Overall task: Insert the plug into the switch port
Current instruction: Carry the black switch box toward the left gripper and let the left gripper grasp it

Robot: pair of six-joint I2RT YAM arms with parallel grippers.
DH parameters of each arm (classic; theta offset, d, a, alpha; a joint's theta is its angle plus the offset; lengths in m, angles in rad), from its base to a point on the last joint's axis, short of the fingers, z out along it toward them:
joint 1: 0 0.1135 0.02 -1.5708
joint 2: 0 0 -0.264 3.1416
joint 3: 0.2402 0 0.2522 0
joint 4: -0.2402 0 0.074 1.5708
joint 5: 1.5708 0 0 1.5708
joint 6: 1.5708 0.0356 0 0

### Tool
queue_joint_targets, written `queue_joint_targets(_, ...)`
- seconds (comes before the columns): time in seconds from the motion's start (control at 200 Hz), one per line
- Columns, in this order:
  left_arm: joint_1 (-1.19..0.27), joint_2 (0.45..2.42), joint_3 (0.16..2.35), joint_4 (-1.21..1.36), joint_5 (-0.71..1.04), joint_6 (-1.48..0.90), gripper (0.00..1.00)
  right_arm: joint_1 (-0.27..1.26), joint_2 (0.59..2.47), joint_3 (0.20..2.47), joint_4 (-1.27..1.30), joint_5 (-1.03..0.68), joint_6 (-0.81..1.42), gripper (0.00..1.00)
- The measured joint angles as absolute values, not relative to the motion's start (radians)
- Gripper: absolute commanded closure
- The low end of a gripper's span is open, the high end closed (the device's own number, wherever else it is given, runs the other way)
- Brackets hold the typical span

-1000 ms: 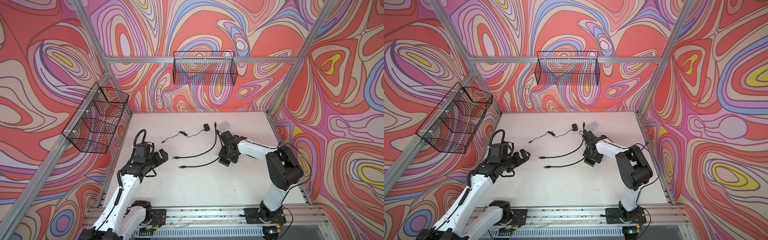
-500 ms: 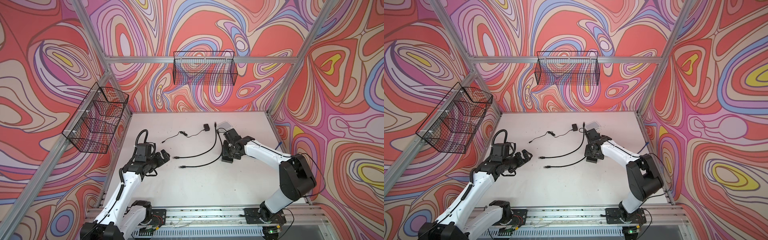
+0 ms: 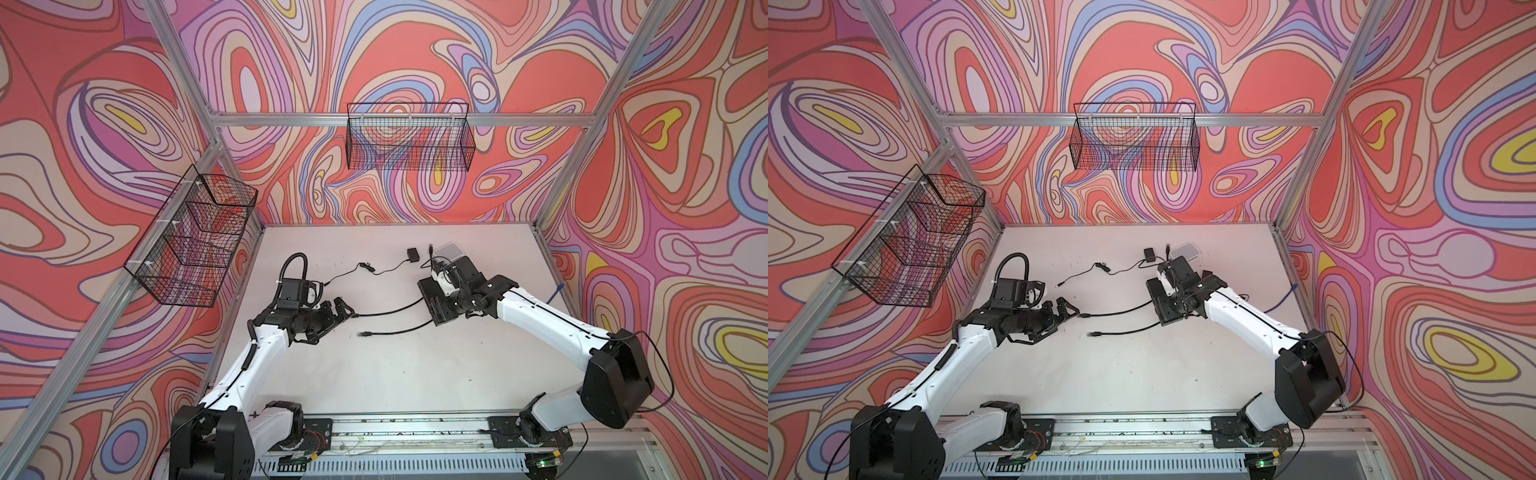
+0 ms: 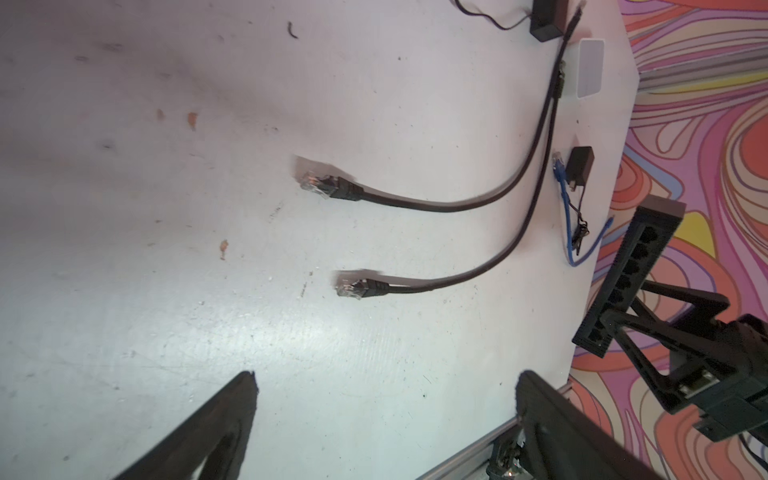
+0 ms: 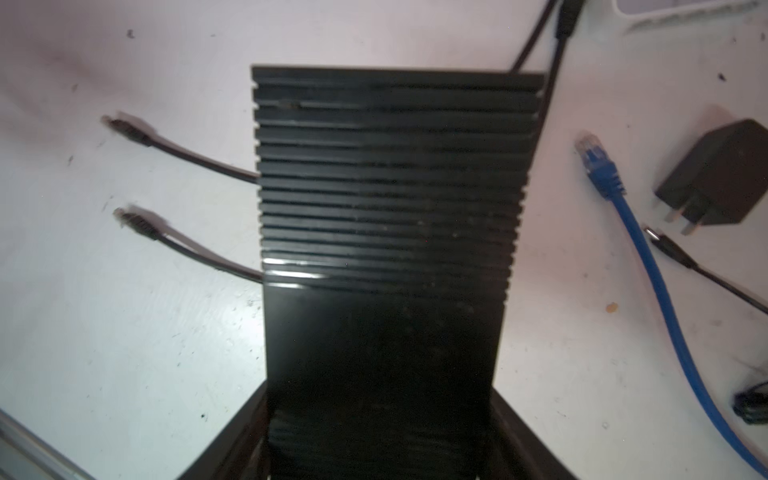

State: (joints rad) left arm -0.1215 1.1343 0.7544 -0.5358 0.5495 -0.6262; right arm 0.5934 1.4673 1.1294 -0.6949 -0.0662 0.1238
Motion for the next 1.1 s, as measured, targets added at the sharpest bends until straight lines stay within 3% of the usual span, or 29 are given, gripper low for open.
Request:
queue_joint_targets(0.461, -0.263, 1.324, 1.016, -0.588, 0.693, -0.513, 0.0, 0.71, 1.402, 1.129, -0.673, -0.151, -0.16, 0.68)
queue_joint_targets(1.097, -0.284, 1.366, 1.026, -0.567, 0.823, -0.492, 0.0, 0.778, 1.406, 1.13, -0.629, -0.15, -0.257, 0.71)
